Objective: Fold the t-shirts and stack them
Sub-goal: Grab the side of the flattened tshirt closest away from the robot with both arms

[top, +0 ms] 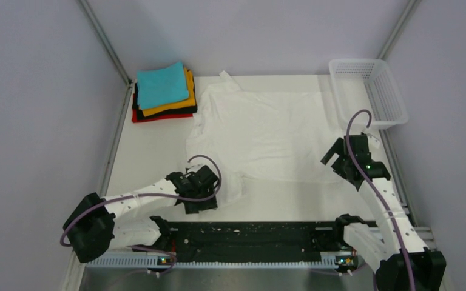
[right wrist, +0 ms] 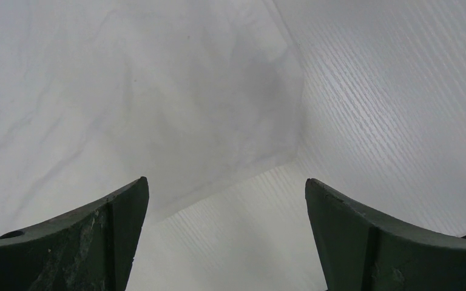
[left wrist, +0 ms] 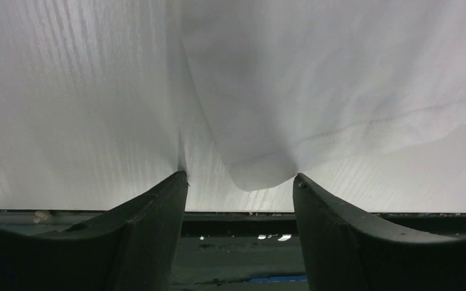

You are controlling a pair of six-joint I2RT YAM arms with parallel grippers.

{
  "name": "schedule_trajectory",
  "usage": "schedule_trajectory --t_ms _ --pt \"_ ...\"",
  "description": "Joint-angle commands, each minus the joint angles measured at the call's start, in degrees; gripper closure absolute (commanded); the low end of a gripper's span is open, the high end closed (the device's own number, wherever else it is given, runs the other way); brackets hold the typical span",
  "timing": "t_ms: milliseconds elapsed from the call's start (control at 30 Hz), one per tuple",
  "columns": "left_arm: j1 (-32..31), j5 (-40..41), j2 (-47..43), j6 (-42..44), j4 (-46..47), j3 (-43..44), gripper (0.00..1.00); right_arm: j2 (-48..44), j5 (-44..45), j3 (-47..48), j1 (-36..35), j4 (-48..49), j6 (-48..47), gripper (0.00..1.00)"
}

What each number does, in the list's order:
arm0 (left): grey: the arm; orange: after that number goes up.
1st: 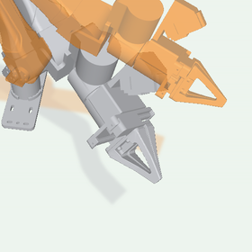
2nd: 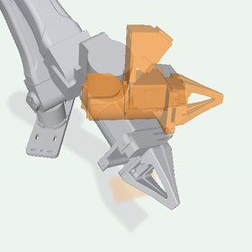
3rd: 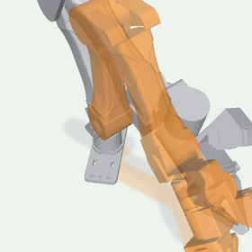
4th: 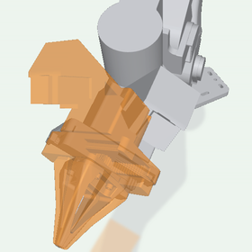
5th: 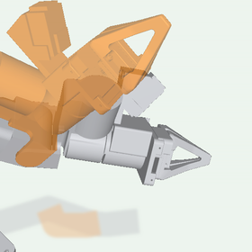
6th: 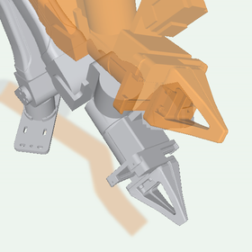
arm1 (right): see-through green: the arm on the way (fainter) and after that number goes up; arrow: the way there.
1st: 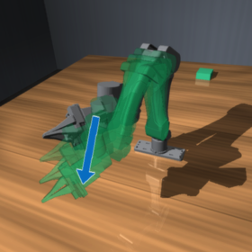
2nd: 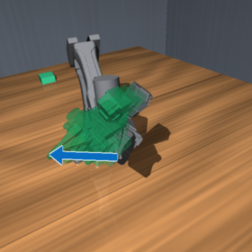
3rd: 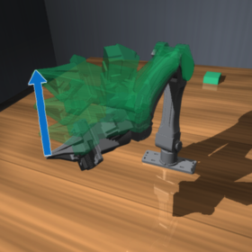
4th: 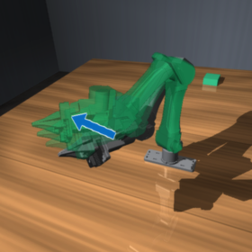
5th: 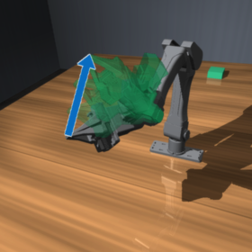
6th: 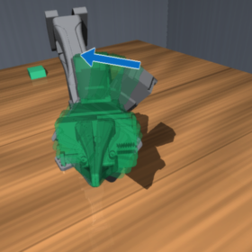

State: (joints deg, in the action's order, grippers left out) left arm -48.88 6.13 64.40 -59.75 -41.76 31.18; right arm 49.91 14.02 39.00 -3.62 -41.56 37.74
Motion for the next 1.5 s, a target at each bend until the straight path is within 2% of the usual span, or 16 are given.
schedule_trajectory --t_ms 0,167,267,333,367,400,633,800,933,1133,1267,1467 --pt "-1.47 3.22 4.22 -0.03 3.16 3.72 0.34 -0.61 2.35 -0.76 0.3 0.1 0.28 0.01" --pt "-2.89 2.36 9.87 1.32 5.65 5.65 0.47 -0.62 2.95 -1.68 0.46 0.08 0.52 0.01" --pt "-3.93 1.01 12.61 1.66 5.73 6.61 0.65 -0.74 3.12 -2.08 1.14 -0.19 0.71 0.01" --pt "-4.5 1.06 13.24 1.33 4.72 6.62 0.81 -0.91 3.47 -2.01 2.05 -0.8 1.37 0.01" --pt "-4.69 1.15 13.18 1.07 4.16 6.47 0.97 -1.27 3.63 -2.05 2.75 -1.15 1.85 0.01" --pt "-4.79 1.27 12.85 0.73 3.43 6.23 1.0 -1.76 3.65 -2.15 3.27 -1.54 2.13 0.01" --pt "-5.5 -0.31 5.65 -1.45 -2.08 4.26 1.0 -6.19 0.37 -4.61 8.43 -2.17 8.14 0.03" --pt "-5.93 -3.08 -0.27 -2.57 -2.01 0.92 1.0 -3.96 -4.13 -10.81 8.52 2.61 11.67 0.11" --pt "-5.94 -5.37 -3.17 -3.19 -1.86 -0.8 1.0 -2.47 -4.01 -13.06 8.54 3.36 12.82 0.21" --pt "-5.96 -5.86 -6.46 -3.19 -0.77 0.02 1.0 -7.02 -5.61 -19.99 8.54 7.31 16.98 0.43" --pt "-5.96 -5.86 -7.76 -3.95 -1.11 0.03 1.0 -8.67 -4.17 -21.15 8.54 7.41 17.09 0.57" --pt "-5.96 -7.2 -11.03 -5.67 -0.5 -0.52 1.0 -7.34 -1.84 -21.81 8.54 10.54 16.74 0.65"
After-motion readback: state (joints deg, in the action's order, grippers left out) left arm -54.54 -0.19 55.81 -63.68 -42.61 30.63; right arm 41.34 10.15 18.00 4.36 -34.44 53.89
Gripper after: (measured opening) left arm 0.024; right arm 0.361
